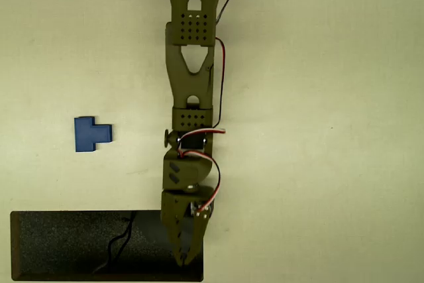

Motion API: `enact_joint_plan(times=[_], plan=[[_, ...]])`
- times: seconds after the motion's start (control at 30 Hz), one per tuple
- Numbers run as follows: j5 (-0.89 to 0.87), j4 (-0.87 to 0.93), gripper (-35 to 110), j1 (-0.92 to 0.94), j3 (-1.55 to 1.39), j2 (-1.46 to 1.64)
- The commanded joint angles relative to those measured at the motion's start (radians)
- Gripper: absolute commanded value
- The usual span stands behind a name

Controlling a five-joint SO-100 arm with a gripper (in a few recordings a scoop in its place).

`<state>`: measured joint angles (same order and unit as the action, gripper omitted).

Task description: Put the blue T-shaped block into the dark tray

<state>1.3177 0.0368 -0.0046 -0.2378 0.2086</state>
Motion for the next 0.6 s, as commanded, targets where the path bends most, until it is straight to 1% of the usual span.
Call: enact_joint_plan(times=[0.0,0.07,0.13,0.17,0.2,0.23,0.3,0.4,0.47,0.57], plan=[[-0.066,0.506,0,0.006,0.074,0.459],[-0.074,0.917,0,0.012,0.075,0.627],[-0.061,1.299,0,0.018,-0.015,0.772],[-0.058,1.456,0,0.023,-0.091,0.830],[-0.061,1.568,0,0.028,-0.175,0.876],[-0.074,1.635,0,0.031,-0.262,0.911],[-0.110,1.663,0,0.044,-0.411,0.945],[-0.092,1.565,0,0.097,-0.624,0.965],[-0.012,1.448,0,0.155,-0.784,0.982],[0.120,1.195,0,0.253,-1.008,1.014]])
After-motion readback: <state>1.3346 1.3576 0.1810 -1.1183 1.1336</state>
